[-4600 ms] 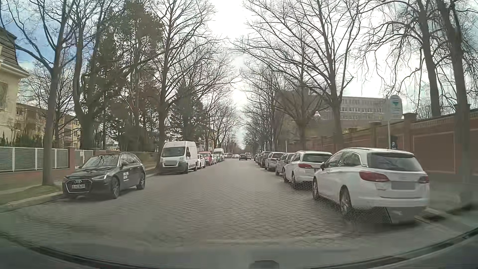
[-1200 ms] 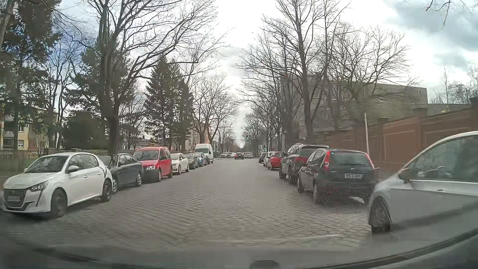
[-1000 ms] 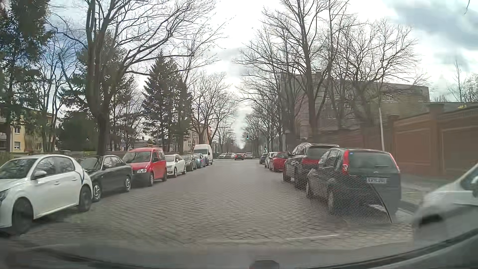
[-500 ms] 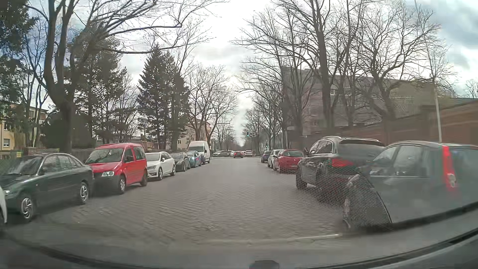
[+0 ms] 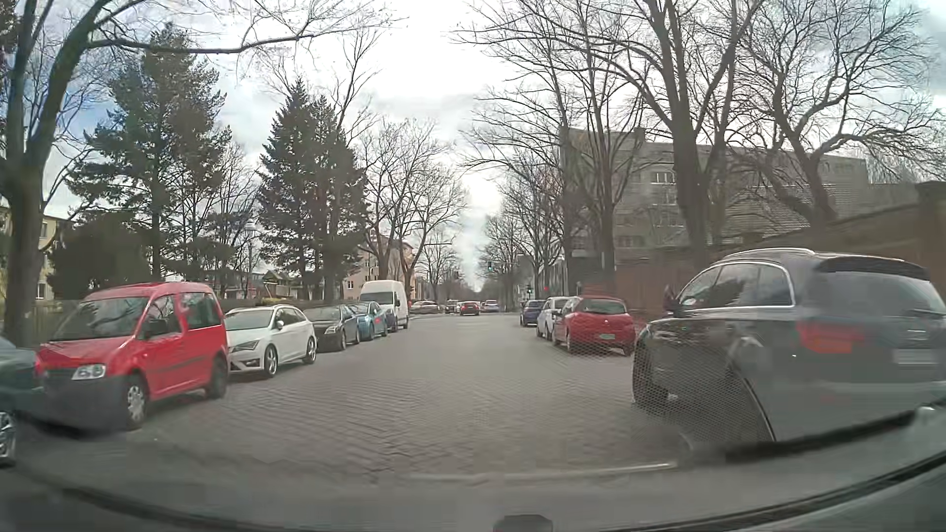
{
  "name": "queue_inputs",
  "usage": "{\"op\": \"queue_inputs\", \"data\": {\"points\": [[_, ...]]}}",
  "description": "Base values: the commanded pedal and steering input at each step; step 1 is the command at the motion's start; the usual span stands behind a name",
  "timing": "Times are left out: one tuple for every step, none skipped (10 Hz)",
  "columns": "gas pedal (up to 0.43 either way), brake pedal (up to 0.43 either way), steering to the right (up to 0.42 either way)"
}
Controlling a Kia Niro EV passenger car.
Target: Follow the waypoints while adhering to traffic rules and regulations
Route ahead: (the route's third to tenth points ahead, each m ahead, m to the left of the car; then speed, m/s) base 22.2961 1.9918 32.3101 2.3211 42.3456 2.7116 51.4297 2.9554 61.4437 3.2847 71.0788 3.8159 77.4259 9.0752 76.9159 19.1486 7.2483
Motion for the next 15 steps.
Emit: {"op": "queue_inputs", "data": {"points": [[0.02,0.0,0.005],[0.02,0.0,0.002],[0.02,0.0,0.0],[0.02,0.0,0.002],[0.02,0.0,0.003],[0.02,0.0,0.002],[0.02,0.0,0.002],[0.02,0.0,0.002],[0.02,0.0,0.003],[0.02,0.0,0.003],[0.02,0.0,0.003],[0.02,0.0,0.003],[0.02,0.0,0.005],[0.02,0.0,0.006],[0.028,0.0,0.006]]}}
